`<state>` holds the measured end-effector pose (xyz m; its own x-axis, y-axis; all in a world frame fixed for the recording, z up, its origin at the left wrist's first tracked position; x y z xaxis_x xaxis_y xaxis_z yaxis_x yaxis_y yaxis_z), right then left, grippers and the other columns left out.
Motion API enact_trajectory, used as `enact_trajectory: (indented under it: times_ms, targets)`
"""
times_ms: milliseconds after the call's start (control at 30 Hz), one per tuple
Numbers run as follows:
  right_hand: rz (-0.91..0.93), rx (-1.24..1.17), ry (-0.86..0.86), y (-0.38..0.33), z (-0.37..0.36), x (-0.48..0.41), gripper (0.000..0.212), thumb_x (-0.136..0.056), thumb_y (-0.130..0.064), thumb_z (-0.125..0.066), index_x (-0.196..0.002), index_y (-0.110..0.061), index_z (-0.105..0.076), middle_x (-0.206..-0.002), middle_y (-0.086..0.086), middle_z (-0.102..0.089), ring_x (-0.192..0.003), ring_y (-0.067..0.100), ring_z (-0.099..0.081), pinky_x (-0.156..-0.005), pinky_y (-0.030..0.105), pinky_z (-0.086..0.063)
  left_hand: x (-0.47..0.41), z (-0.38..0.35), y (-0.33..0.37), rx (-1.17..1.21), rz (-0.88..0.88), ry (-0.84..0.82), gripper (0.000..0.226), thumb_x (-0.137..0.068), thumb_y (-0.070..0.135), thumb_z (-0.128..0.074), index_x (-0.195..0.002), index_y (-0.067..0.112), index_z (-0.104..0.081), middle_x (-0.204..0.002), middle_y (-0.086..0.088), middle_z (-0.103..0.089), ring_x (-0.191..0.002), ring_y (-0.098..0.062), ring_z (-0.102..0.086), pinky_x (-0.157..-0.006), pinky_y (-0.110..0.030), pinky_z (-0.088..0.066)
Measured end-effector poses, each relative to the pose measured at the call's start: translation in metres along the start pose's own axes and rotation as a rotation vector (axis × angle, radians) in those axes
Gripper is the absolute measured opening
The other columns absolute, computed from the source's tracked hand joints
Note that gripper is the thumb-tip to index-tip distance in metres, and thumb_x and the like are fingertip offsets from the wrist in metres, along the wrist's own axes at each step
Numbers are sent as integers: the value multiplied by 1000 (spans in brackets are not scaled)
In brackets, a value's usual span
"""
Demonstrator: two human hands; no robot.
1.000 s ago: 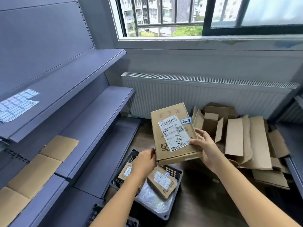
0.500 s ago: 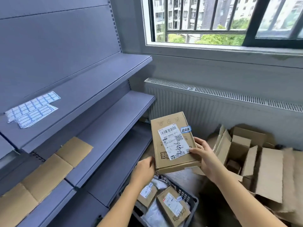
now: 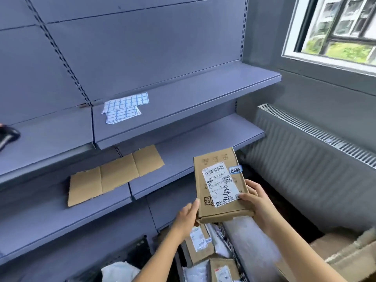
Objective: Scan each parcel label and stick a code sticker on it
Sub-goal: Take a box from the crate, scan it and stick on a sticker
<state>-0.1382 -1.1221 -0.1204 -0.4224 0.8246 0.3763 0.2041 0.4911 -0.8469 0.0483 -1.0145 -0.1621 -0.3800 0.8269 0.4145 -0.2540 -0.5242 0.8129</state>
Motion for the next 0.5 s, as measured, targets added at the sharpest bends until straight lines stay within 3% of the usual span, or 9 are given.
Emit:
enact_trajectory:
  times_ms: [67,167,200,267,333,400,500]
  targets:
    - [-33,17,-53,2,-3,-11,43,-83,12,-51,-117,-15,-52,-111,1,-68,-89,20,-66,-66,32,-54,11,-2,3,63,66,20,94,-58,97,-24,-103,22,-56,-108,3,-61,-109,-22,-57,-96,-36,-40]
    - [-116,49,-138,15,-8,-25,43,-83,12,-51,-116,-16,-52,-110,3,-68,-87,20,-66,-59,28,-56,27,-8,-8,182,223,71,91,-78,80,-36,-143,16,-37,-143,8,-39,-136,-19,-35,-113,-36,-27]
    - [-138,66,-159,20,-10,-29,44,-83,12,-52,-118,-15,-52,-113,4,-67,-89,21,-66,-60,28,-56,30,-11,-15,205,253,94,101,-73,84,-39,-147,16,-31,-149,6,-35,-138,-21,-33,-114,-40,-28]
    - [-178,108,-195,31,-12,-35,47,-83,10,-54,-123,-14,-50,-119,6,-64,-95,23,-64,-63,28,-57,31,-18,-41,282,283,157,121,-51,97,-42,-145,20,-35,-148,1,-40,-134,-26,-41,-111,-48,-34]
    - [-218,137,-213,47,-12,-40,50,-83,9,-56,-126,-14,-49,-122,6,-63,-99,25,-64,-67,31,-58,26,-28,-77,349,350,200,123,-45,97,-47,-141,21,-40,-144,-1,-47,-130,-28,-46,-109,-49,-36]
    - [-244,150,-223,63,-12,-42,52,-80,7,-61,-124,-16,-50,-122,5,-64,-101,26,-65,-72,35,-57,34,-29,-85,386,394,215,111,-52,93,-49,-136,20,-47,-136,-3,-54,-124,-28,-52,-107,-47,-39]
    - [-293,191,-246,86,-12,-43,49,-77,4,-65,-120,-17,-52,-116,2,-66,-98,22,-65,-71,33,-55,45,-28,-89,401,399,193,62,-85,67,-45,-127,23,-52,-123,1,-61,-108,-21,-62,-97,-36,-48]
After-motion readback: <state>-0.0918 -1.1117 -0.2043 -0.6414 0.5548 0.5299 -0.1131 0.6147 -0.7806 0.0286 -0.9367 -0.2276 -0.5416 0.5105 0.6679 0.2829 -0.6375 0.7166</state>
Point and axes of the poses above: each hand's wrist, its own x-axis away from the middle knuckle, its own z-axis out of the back of the hand, y = z × x, the point moved 4 cm from there along -x, towards the middle knuckle
